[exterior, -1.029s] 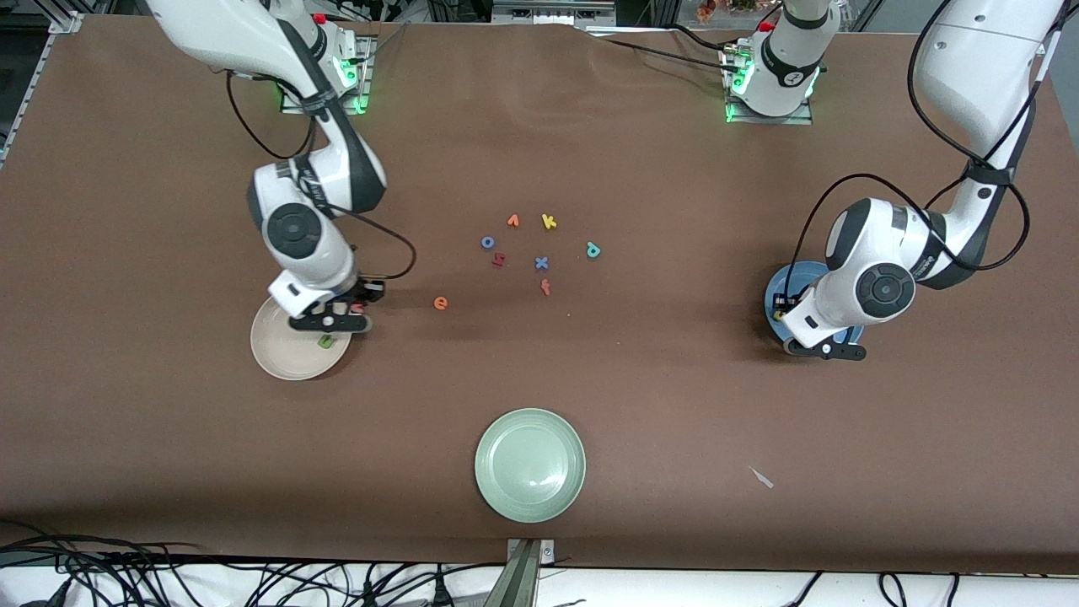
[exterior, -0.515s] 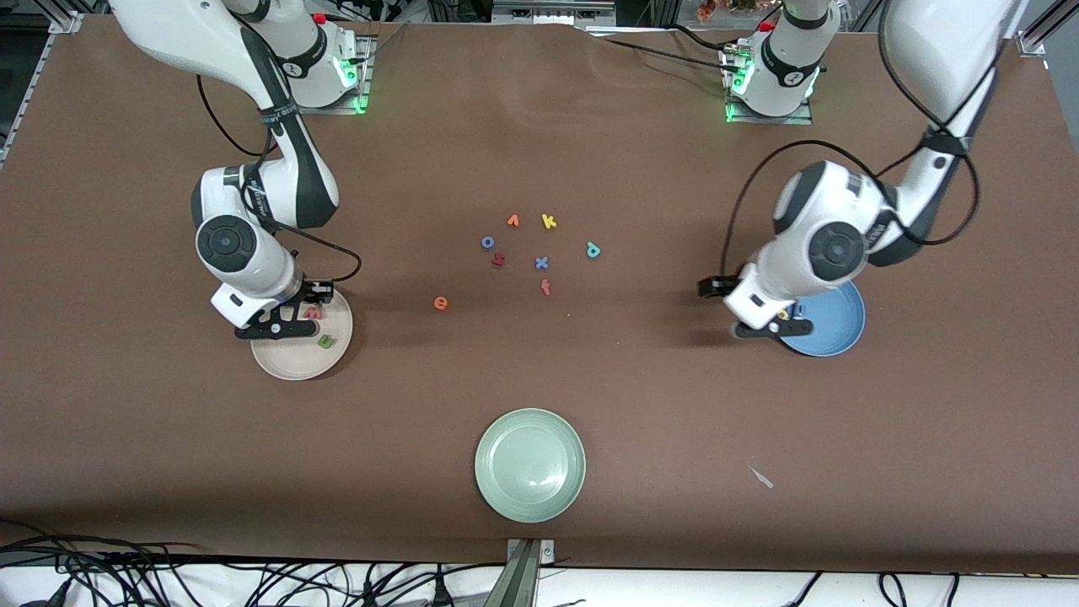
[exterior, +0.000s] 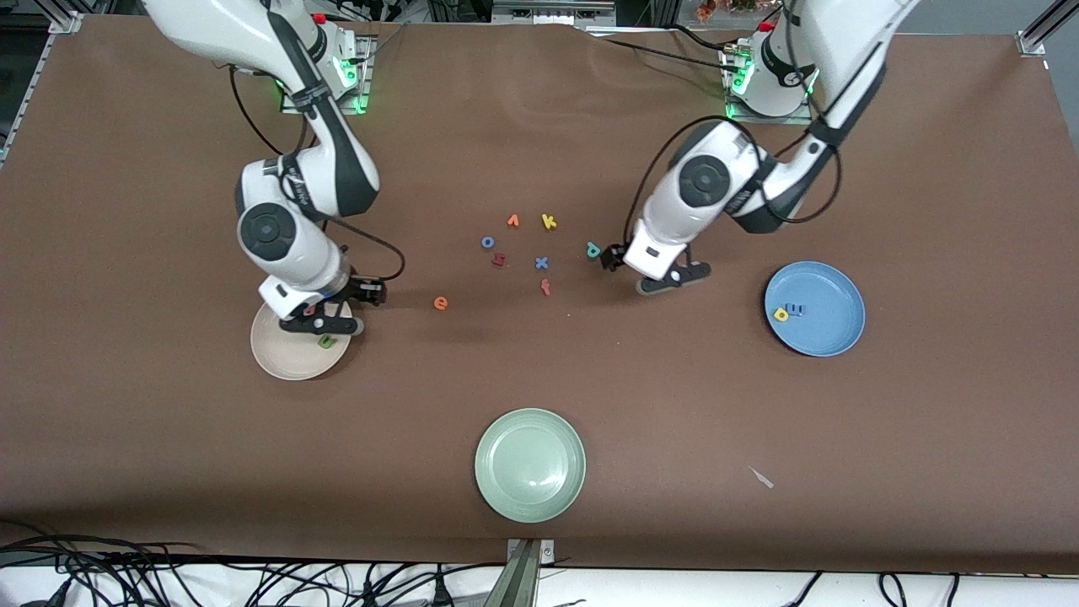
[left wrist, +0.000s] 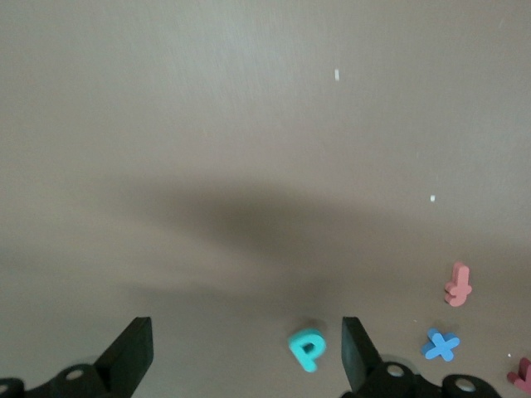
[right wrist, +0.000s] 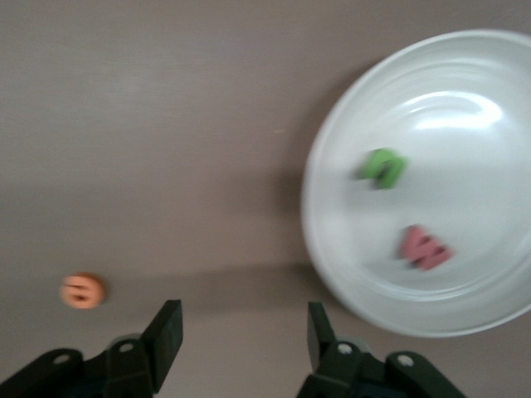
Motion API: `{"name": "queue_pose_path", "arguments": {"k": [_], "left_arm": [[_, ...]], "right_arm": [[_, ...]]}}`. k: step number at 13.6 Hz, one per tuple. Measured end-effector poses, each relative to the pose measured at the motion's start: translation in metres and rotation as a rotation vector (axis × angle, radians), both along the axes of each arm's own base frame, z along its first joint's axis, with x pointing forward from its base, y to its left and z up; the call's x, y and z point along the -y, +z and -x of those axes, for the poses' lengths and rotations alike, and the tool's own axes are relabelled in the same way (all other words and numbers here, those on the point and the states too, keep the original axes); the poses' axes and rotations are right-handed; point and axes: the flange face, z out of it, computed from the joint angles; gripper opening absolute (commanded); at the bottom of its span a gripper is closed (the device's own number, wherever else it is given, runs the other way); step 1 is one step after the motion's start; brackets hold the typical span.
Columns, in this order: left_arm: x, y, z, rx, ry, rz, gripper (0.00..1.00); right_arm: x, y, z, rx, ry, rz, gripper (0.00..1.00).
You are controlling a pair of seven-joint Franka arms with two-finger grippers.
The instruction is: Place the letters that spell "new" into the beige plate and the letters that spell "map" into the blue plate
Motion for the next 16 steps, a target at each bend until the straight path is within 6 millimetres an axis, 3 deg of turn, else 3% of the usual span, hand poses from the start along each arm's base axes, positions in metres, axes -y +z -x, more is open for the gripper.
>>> {"name": "queue_pose_path", "arguments": {"k": [3,5,8,12,16], "left_arm": [[0.030,-0.028,0.028,0.033,0.092,-0.060,1.00],[0.040,-0.046,0.040,0.040,0.145,-0.082,1.00],[0.051,-0.061,0.047,0.024,0.179,-0.080,0.86],[0.063,-0.063,0.053,0.018,0.192,-0.077,0.67],[0.067,-0.063,0.056,0.019,0.205,-0.077,0.53]], "right_arm": [[-0.048,-0.006,0.010,0.016,-0.065,-0.009,0.75],[-0.066,-0.018,0.016,0.028,-0.091,-0.009,0.75],[-0.080,-0.038,0.020,0.045,-0.115,-0.012,0.75],[-0.093,-0.067,0.026,0.065,-0.130,-0.016,0.75],[-0.097,-0.074,0.028,0.067,-0.131,-0.015,0.71]]}}
